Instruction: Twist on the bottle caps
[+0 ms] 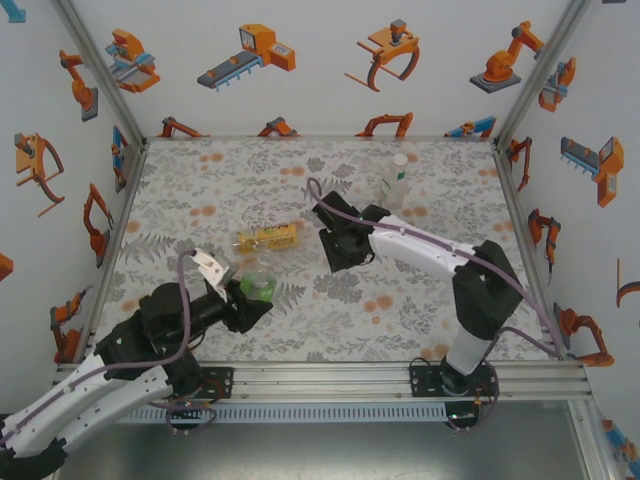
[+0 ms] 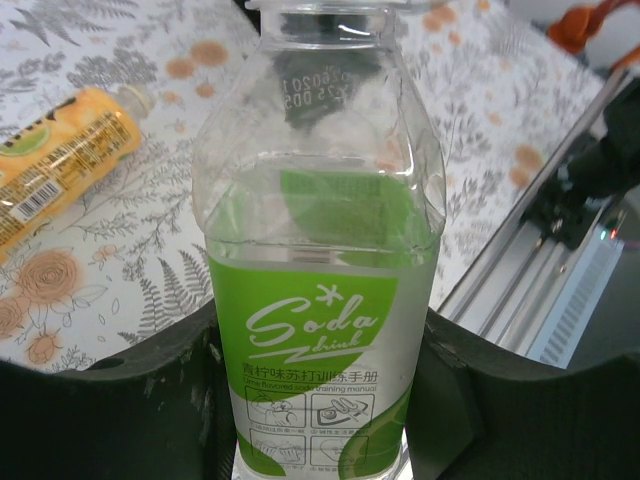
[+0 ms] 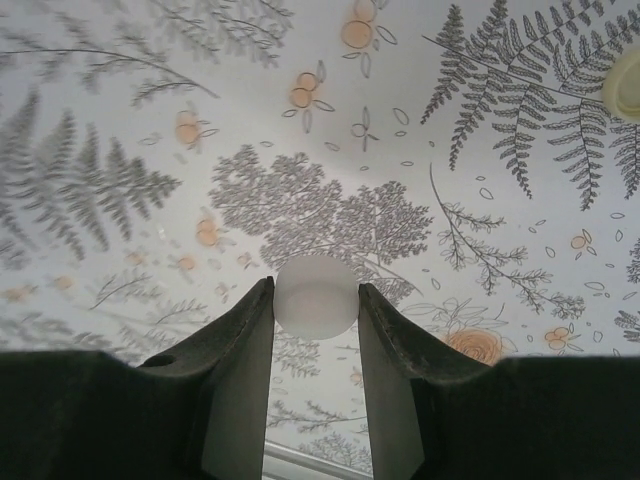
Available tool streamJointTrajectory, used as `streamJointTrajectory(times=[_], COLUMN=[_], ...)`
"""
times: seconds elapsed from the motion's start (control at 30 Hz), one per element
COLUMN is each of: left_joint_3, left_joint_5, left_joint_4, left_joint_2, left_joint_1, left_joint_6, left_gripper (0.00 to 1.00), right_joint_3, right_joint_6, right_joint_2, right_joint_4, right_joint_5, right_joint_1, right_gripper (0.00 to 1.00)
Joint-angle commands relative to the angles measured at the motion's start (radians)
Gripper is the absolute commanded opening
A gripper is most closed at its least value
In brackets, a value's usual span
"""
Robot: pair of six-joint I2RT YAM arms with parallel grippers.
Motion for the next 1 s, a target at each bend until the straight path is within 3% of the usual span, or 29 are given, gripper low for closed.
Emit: streamJointTrajectory(times=[0.0, 0.33, 0.63, 0.97], left_joint_3=[0.062, 0.123, 0.167, 0.254], left_joint_5=[0.106, 0.265, 0.324, 0.444], left_joint_4=[-0.041, -0.107, -0.086, -0.112], left_joint_2=[0.039, 0.169, 0.273, 0.386], left_joint_1=[0.005, 0.005, 0.003, -0.016], left_joint_6=[0.137, 0.341, 0.399, 0.485], left_gripper=[0.00, 0.00, 0.00, 0.00], right_joint_3=[-0.036, -0.188, -0.339, -0.378], right_joint_6=[-0.034, -0.107, -0.226, -0.439], right_joint_2=[-0.094, -0.424, -0.718, -0.884], right_joint_4=[-0.006, 0.145, 0.300, 0.316], right_joint_5=[-0.080, -0.299, -0.512, -0.769], right_joint_1=[0.007, 0.007, 0.007, 0.007], right_gripper=[0.28, 0.22, 0.20, 0.19])
